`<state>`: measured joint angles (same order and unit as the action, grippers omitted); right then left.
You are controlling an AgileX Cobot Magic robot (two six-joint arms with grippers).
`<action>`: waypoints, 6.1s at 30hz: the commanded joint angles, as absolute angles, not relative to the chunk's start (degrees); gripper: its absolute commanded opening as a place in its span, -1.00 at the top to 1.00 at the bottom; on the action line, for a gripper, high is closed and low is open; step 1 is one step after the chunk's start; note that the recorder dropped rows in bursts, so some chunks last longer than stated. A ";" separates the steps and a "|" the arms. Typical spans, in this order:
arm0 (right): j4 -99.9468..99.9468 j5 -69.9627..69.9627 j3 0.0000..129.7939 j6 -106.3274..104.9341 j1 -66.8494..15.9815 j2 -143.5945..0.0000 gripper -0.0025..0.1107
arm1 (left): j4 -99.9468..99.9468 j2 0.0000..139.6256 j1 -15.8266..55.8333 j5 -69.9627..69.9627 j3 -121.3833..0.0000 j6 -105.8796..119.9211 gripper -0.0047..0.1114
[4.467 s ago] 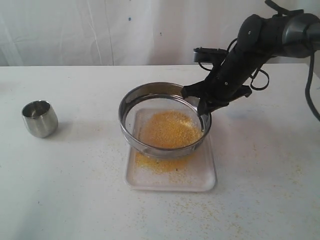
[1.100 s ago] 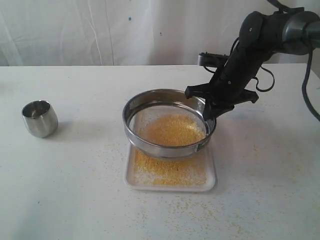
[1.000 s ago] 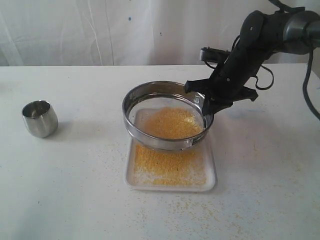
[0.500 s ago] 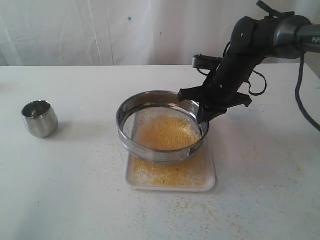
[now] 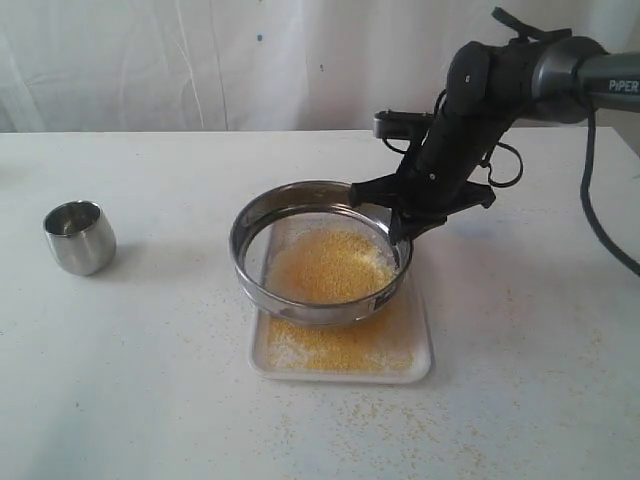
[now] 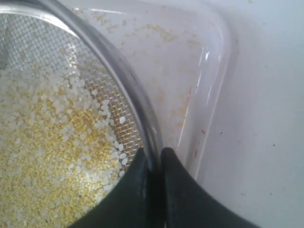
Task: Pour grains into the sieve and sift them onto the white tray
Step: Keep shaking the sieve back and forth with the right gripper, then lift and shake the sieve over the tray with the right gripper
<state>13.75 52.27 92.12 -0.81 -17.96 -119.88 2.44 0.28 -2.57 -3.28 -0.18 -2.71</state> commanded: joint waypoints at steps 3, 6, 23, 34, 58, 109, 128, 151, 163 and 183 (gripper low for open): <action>14.61 49.38 92.52 -1.50 -18.32 -118.89 0.96 | 1.97 0.00 -2.59 -2.99 0.00 -2.67 0.92; 15.20 48.77 92.52 0.42 -17.66 -118.77 0.96 | 1.97 0.00 -2.59 -2.99 0.00 -2.67 0.92; 11.85 53.42 92.78 -1.95 -17.43 -118.90 0.96 | 1.97 0.00 -2.59 -2.99 0.00 -2.67 0.92; 12.06 48.79 92.66 0.40 -16.96 -118.78 0.96 | 1.97 0.00 -2.59 -2.99 0.00 -2.67 0.92; 14.04 53.52 90.74 -3.64 -18.21 -118.50 0.96 | 1.97 0.00 -2.59 -2.99 0.00 -2.67 0.92; 10.94 44.50 88.73 2.51 -17.67 -117.02 0.96 | 1.97 0.00 -2.59 -2.99 0.00 -2.67 0.92; 16.02 58.53 88.31 2.10 -17.95 -115.25 0.96 | 1.97 0.00 -2.59 -2.99 0.00 -2.67 0.92; 16.24 43.05 87.34 0.61 -17.39 -113.79 0.96 | 1.97 0.00 -2.59 -2.99 0.00 -2.67 0.92; 14.92 54.96 87.23 0.85 -17.64 -113.43 0.96 | 1.97 0.00 -2.59 -2.99 0.00 -2.67 0.92; 15.69 59.27 86.46 0.00 -17.99 -112.17 0.96 | 1.97 0.00 -2.59 -2.99 0.00 -2.67 0.92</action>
